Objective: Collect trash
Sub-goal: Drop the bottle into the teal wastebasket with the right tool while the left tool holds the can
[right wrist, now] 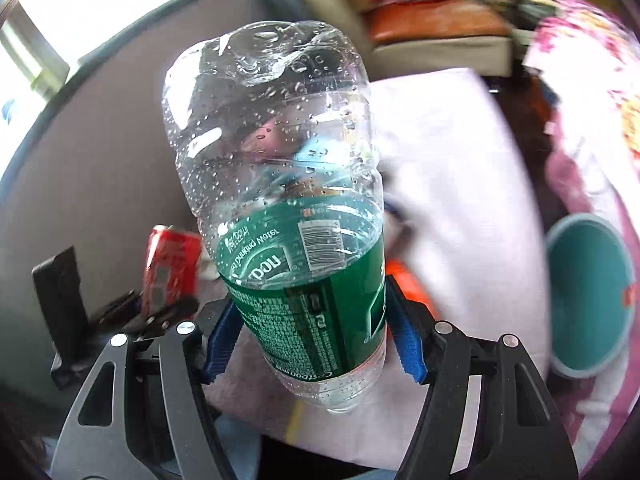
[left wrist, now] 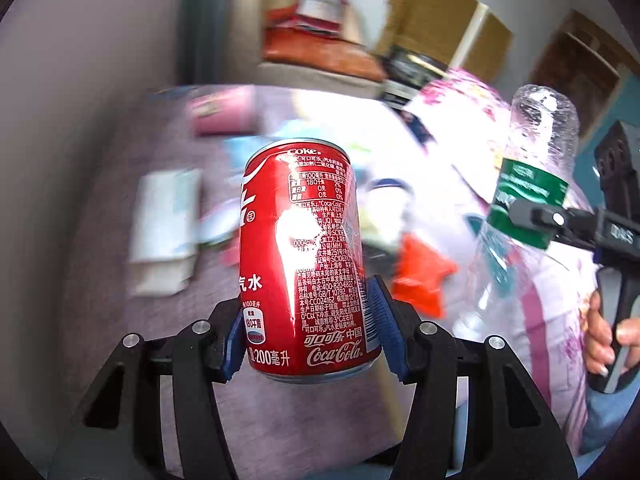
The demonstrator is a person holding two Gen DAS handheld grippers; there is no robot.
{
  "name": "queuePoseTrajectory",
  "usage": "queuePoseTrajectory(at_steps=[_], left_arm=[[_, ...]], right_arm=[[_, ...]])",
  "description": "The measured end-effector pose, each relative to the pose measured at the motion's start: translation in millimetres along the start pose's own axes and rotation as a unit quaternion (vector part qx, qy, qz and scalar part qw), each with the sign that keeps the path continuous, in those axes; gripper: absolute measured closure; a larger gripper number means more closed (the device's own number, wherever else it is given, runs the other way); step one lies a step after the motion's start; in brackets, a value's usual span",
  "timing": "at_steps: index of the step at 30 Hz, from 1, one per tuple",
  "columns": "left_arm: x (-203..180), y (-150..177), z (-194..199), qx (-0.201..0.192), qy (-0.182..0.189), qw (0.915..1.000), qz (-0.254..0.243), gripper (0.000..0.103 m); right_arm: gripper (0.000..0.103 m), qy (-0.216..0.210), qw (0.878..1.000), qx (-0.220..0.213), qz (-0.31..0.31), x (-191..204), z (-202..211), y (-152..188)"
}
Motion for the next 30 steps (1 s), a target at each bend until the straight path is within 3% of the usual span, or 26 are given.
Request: queuePoseTrajectory(at_steps=[6, 13, 19, 30], left_arm=[[-94.3, -28.1, -55.0, 0.037, 0.052, 0.9945, -0.083, 0.047], [-197.0, -30.9, -133.1, 0.099, 0.094, 0.9790, -0.152, 0.047], [-247.5, -16.7, -197.7, 0.153, 0.089, 0.9651, -0.193, 0.047], [-289.1, -5.7, -262.0, 0.205, 0.080, 0.9520, -0.213, 0.047]], right_arm=[[0.040, 0.077, 0.991, -0.070, -0.087, -96.5, 49.3, -8.0], [0.040, 0.169, 0.964, -0.110, -0.171, -216.5, 87.9, 9.8], [0.040, 0.169, 0.956, -0.096, -0.221, -286.1, 78.8, 33.3], [0.040, 0.158, 0.947, -0.081, -0.268, -335.6, 62.0, 46.7]])
Point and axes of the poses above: each gripper's, at about its wrist camera, not at the fingertips, and z roughly against the way its jaws point, x to its left, y to its underside, the point moved 4 cm from there along -z, roughly the way its jaws point, and after that the axes turned 4 degrees about y, right-handed, at the moved point
